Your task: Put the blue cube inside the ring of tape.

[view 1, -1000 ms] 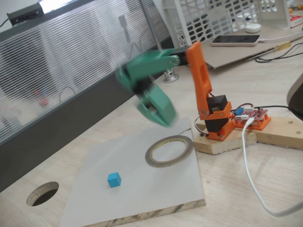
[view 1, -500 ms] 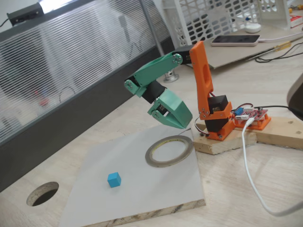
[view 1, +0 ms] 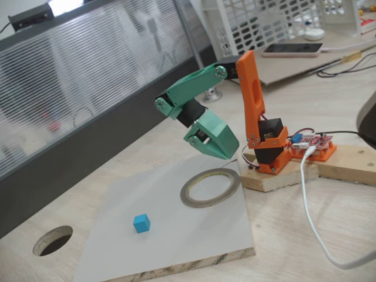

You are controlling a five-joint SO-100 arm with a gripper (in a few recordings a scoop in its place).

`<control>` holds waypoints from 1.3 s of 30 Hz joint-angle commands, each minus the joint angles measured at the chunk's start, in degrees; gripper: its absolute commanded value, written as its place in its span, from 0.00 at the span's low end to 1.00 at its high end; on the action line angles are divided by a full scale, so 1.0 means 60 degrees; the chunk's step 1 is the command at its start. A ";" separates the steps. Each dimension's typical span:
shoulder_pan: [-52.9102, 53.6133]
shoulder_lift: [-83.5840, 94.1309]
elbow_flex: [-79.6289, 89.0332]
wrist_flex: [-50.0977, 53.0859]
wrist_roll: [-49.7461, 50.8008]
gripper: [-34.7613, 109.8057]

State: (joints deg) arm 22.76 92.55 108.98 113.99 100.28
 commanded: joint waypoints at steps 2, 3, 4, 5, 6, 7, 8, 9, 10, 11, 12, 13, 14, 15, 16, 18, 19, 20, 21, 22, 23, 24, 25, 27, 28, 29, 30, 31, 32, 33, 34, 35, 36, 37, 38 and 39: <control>0.0117 0.0381 -0.0117 0.0205 0.0044 0.24; 0.0117 0.0381 -0.0117 0.0205 0.0044 0.24; 0.0117 0.0381 -0.0117 0.0205 0.0088 0.24; 0.0132 0.0381 -0.0117 0.0205 0.0103 0.24; 0.0146 0.0396 -0.0117 0.0205 0.0117 0.24; 0.0190 0.0396 -0.0117 0.0205 0.0117 0.24; 0.0176 0.0396 -0.0117 0.0205 0.0117 0.24; 0.0132 0.0396 -0.0117 0.0205 0.0117 0.24; 0.0132 0.0396 -0.0117 0.0205 0.0117 0.24; 0.0132 0.0410 -0.0117 0.0205 0.0117 0.24; 0.0132 0.0410 -0.0117 0.0205 0.0117 0.24; 0.0132 0.0410 -0.0117 0.0205 0.0117 0.24; 0.0132 0.0410 -0.0117 0.0205 0.0117 0.24; 0.0132 0.0410 -0.0132 0.0205 0.0117 0.24; 0.0132 0.0410 -0.0132 0.0205 0.0117 0.24; 0.0132 0.0410 -0.0146 0.0205 0.0117 0.24; 0.0117 0.0410 -0.0161 0.0205 0.0088 0.24; 0.0117 0.0410 -0.0161 0.0190 0.0059 0.24; 0.0117 0.0410 -0.0264 0.0190 0.0044 0.24; 0.0103 0.0410 -0.0483 0.0190 0.0044 0.24; 0.0103 0.0410 -0.0762 0.0190 0.0044 0.24; 0.0029 0.0396 -0.1099 0.0190 0.0029 0.24; -0.0190 0.0366 -0.1450 0.0190 0.0029 0.24; -0.0864 0.0278 -0.2065 0.0190 0.0029 0.24; -0.1245 0.0264 -0.2314 0.0190 0.0073 0.24; -0.1626 0.0264 -0.2520 0.0190 0.0117 0.24; -0.1992 0.0249 -0.2681 0.0190 0.0117 0.24; -0.2314 0.0249 -0.2783 0.0190 0.0117 0.24; -0.2622 0.0249 -0.2842 0.0190 0.0117 0.24; -0.2900 0.0249 -0.2856 0.0190 0.0117 0.24; -0.3164 0.0249 -0.2856 0.0190 0.0117 0.24; -0.3398 0.0249 -0.2856 0.0190 0.0117 0.24; -0.3633 0.0249 -0.2856 0.0190 0.0117 0.24; -0.3882 0.0249 -0.2856 0.0117 0.0117 0.24; -0.4116 0.0249 -0.2856 -0.0044 0.0117 0.24; -0.4336 0.0249 -0.2856 -0.0278 0.0117 0.24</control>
State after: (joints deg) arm 0.53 93.43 92.46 113.55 100.28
